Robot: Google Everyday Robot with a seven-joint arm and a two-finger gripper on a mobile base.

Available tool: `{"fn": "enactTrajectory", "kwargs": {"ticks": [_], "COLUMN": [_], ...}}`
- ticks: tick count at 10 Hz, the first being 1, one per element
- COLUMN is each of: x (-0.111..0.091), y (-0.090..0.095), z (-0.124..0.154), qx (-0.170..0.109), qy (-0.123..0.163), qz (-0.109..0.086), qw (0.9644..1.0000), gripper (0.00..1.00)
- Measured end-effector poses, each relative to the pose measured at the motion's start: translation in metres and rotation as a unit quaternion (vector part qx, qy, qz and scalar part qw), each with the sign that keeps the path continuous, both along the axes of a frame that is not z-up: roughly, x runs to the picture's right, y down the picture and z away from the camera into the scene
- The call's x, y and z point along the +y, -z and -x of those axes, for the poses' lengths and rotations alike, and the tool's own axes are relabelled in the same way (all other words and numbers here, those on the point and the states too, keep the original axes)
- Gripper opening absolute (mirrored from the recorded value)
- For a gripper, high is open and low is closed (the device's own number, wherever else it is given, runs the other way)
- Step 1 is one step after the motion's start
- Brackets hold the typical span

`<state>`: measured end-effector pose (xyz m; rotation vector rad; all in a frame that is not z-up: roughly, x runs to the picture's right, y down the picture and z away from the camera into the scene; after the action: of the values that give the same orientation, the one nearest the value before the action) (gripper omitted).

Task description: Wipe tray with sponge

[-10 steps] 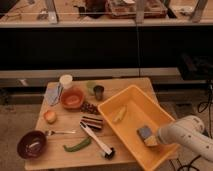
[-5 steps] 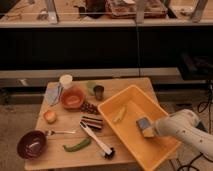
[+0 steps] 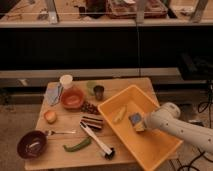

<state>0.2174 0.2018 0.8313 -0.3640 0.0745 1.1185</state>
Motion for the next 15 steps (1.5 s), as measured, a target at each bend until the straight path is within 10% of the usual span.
{"fn": "enactTrajectory", "kwargs": {"ticks": [6, 15], "x": [0.031, -0.012], "y": [0.071, 0.028], "z": [-0.013, -0.057], "qx": [0.001, 0.05], "qy": [0.055, 0.012], "qz": [0.006, 0.002], "qw": [0.9985, 0.9987], "gripper": [0.0, 0.0]}}
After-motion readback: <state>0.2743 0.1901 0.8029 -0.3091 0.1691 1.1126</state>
